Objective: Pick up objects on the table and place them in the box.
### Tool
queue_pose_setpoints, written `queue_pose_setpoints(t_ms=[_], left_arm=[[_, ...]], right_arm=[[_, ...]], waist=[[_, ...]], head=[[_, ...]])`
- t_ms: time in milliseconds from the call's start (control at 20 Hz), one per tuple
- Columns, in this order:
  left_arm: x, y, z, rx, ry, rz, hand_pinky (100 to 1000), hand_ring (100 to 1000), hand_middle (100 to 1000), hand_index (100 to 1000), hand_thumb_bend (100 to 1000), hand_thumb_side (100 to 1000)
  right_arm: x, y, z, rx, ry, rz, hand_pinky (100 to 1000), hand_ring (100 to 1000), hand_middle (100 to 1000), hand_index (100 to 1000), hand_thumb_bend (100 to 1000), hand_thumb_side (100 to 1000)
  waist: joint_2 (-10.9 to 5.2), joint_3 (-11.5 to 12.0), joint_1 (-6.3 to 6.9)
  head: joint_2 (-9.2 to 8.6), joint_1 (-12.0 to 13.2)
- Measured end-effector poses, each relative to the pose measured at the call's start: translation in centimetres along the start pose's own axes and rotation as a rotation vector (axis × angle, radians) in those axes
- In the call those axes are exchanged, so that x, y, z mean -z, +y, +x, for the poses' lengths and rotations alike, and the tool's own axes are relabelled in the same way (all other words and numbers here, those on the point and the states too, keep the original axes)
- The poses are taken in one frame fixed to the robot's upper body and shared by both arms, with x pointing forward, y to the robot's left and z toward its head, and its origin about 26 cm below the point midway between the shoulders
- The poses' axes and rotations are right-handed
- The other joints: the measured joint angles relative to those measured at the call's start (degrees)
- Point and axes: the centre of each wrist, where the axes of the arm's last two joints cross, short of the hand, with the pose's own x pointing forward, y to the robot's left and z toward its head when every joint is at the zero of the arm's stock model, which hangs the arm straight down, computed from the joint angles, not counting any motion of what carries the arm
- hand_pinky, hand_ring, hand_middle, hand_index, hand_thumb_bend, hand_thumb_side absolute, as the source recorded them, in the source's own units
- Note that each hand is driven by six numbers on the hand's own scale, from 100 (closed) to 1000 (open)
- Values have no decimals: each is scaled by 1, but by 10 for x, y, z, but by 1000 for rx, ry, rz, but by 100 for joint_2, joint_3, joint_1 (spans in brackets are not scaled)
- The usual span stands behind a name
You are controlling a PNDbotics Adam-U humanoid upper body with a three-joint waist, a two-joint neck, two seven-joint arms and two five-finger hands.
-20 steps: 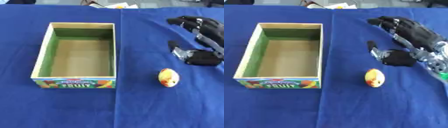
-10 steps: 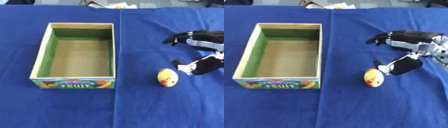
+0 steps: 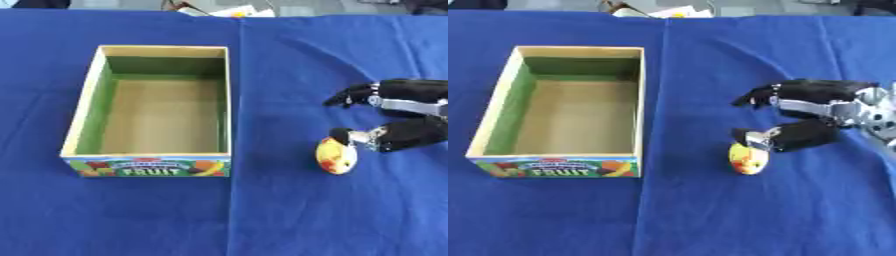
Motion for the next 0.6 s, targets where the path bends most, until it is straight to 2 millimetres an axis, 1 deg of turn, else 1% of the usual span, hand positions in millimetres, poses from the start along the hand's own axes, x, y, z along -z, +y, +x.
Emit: queue_pose_setpoints(t_ms=[150, 200, 250, 350, 400, 450, 500, 600], left_arm=[[0, 0, 0, 0, -1, -2, 552, 828, 825, 726, 100, 996], [0, 0, 0, 0, -2, -3, 552, 828, 825, 725, 100, 996], [0, 0, 0, 0, -2, -3, 552, 828, 825, 725, 100, 995], [0, 0, 0, 0, -1, -5, 552, 828, 825, 725, 100, 994], [1, 0, 0, 0, -2, -5, 552, 828, 825, 725, 100, 994], [1, -1, 0, -1, -3, -6, 552, 828, 825, 725, 100, 994], [1, -1, 0, -1, -4, -6, 552, 828, 825, 724, 100, 991], [1, -1, 0, -1, -4, -8, 552, 828, 825, 724, 100, 992]], right_arm=[[3, 5, 1, -9, 19, 21, 924, 895, 931, 1000, 295, 1000], [4, 7, 2, -12, 25, 29, 925, 897, 933, 1000, 292, 986], [5, 9, 1, -12, 28, 36, 926, 898, 934, 1000, 289, 947], [8, 12, 1, -17, 33, 55, 924, 897, 934, 1000, 283, 916], [9, 14, 0, -20, 37, 65, 918, 893, 932, 1000, 272, 874], [11, 16, 0, -24, 40, 76, 917, 893, 932, 1000, 271, 870], [12, 17, -1, -29, 44, 86, 915, 892, 931, 1000, 257, 840], [15, 20, -3, -40, 55, 102, 913, 892, 931, 1000, 259, 819]], waist=[[11, 18, -10], [16, 30, -15], [19, 32, -21], [25, 34, -29], [25, 35, -29], [25, 37, -30], [26, 41, -30], [27, 46, -31]], head=[[0, -1], [0, -1], [1, -2], [1, -3], [1, -3], [1, -3], [1, -4], [1, -4]])
